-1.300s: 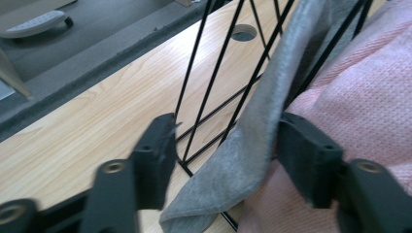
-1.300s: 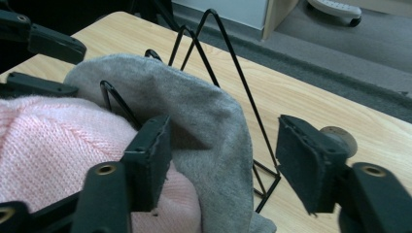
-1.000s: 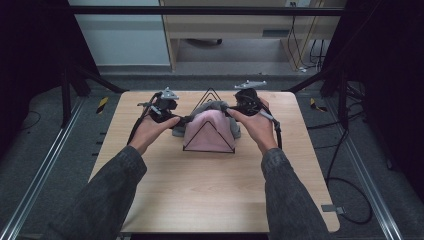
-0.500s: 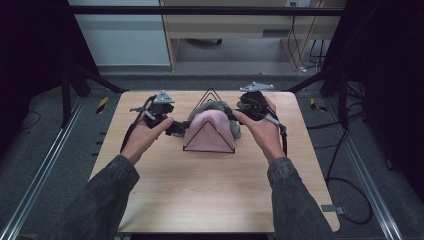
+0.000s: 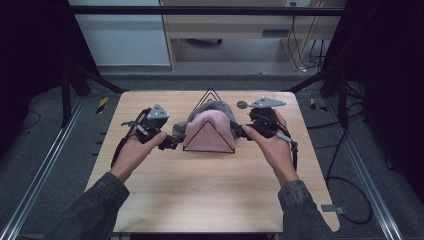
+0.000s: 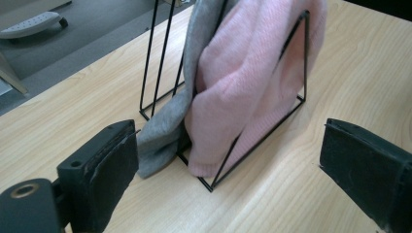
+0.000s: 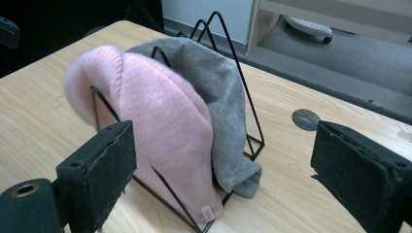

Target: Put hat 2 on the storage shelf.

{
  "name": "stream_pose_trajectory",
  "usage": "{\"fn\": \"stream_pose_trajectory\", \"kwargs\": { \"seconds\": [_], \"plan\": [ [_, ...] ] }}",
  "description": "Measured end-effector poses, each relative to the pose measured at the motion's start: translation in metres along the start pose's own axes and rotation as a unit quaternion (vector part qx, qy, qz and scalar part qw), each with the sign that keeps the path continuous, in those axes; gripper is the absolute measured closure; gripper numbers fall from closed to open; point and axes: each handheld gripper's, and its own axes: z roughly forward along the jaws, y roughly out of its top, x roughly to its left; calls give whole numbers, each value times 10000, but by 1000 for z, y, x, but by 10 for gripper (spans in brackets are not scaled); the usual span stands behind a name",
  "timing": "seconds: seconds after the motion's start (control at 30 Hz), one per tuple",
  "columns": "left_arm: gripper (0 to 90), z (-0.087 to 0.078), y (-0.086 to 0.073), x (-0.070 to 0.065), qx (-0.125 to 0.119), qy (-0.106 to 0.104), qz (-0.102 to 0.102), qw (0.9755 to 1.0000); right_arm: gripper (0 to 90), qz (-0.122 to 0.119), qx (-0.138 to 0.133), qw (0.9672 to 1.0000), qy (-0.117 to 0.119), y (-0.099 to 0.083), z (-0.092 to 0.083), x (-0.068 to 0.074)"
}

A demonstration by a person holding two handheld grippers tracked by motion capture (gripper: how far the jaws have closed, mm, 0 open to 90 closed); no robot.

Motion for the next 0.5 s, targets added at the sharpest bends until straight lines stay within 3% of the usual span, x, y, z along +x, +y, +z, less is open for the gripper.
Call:
{"fn": "stream_pose_trajectory", "kwargs": {
  "seconds": [0.23,0.4,0.5],
  "plan": [
    [44,-14,-23,-4,-92,27,-98,9999,93,-81,-68,9999,20,-12,-23,3],
    [47,-22,-47,-6,116,32,-47,9999,91,-125,43,9999,-9,-36,-35,5],
    [55,-26,-63,-8,265,-10,97,9996,89,-152,128,9998,-34,-51,-39,5]
  ]
}}
